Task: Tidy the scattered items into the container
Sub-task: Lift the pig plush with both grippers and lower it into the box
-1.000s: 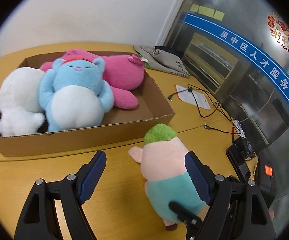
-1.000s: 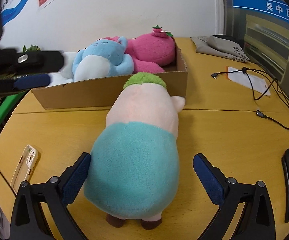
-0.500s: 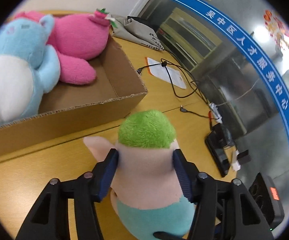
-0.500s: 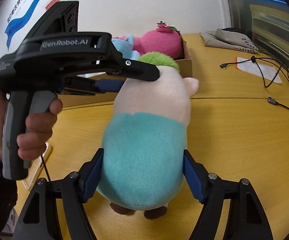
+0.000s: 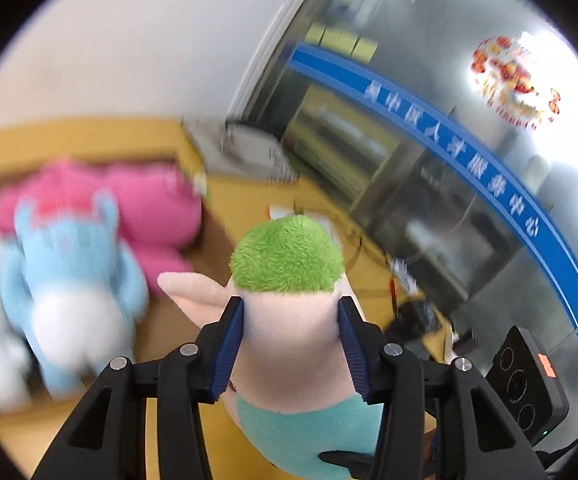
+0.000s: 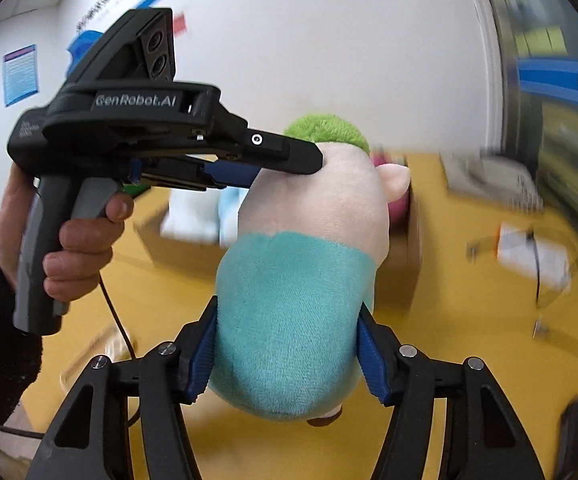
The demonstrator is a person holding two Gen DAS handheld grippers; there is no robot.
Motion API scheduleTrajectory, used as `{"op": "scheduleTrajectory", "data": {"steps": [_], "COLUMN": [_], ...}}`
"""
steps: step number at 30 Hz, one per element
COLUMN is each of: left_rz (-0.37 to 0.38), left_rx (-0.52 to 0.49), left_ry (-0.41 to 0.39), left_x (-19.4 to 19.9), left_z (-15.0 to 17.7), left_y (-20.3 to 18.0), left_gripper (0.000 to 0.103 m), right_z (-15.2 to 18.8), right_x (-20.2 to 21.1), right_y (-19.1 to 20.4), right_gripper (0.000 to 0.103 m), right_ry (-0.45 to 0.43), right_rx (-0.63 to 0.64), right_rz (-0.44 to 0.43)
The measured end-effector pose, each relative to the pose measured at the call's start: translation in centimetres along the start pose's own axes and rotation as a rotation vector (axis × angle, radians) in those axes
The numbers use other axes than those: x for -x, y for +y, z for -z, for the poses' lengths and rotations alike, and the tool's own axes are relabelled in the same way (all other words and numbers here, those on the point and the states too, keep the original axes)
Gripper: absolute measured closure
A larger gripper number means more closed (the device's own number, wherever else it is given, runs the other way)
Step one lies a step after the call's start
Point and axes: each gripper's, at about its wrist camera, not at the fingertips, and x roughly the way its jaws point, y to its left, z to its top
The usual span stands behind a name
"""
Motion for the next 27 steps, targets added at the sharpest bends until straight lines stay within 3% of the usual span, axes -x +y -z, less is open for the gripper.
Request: {"op": "scheduleTrajectory", "data": {"steps": [4, 8, 11, 12, 14, 15, 19, 27], "left_rz": [-0.056, -0.100, -0.137, -0.156, -0.221, -0.217, -0.181, -0.229], "left_rx": [-0.060, -0.025, 0.011, 0.022, 0.023, 0.015, 0.012, -0.012], "left_ry": [-0.067, -0.004, 0.113, 0.153, 0.234, 0.253, 0.277, 0.326], "left_x": [-0.3, -4.7, -9.7, -11.1, -14.0, -14.8, -15.7, -17.5], "left_z": [-5.3, -8.3, -8.0, -7.6, -6.0, -5.2, -4.6, -4.1], "left_y": [1.4, 4.8, 7.5, 8.0, 9.0, 9.3, 9.4, 9.8], "left_gripper": [0.056, 0.056, 0.057, 0.061, 0.062, 0.062, 0.061, 0.054], "right_z": [-6.1, -8.1, -6.9, -6.3, -4.7, -4.3, -4.2, -5.2], "right_x": [-2.6, -7.7, -11.5, -12.3, -13.6, -13.8, -13.7, -12.8], "right_y": [-1.1, -3.4, -5.7, -6.1, -6.8, -7.1, -8.2, -9.6], "right_gripper": [0.036, 0.036, 0.036, 0.036, 0.036, 0.035, 0.035, 0.034], "right_ry": [-0.079, -0.082, -0.016, 0.011, 0.071, 0.085, 0.131, 0.179], "right_rx": [0.043, 0.066, 0.015, 0.002, -0.020, -0.041, -0.083, -0.113], "right_rz": [-0.004, 0.023, 0.023, 0.031, 0.052, 0.046, 0.044, 0.037]}}
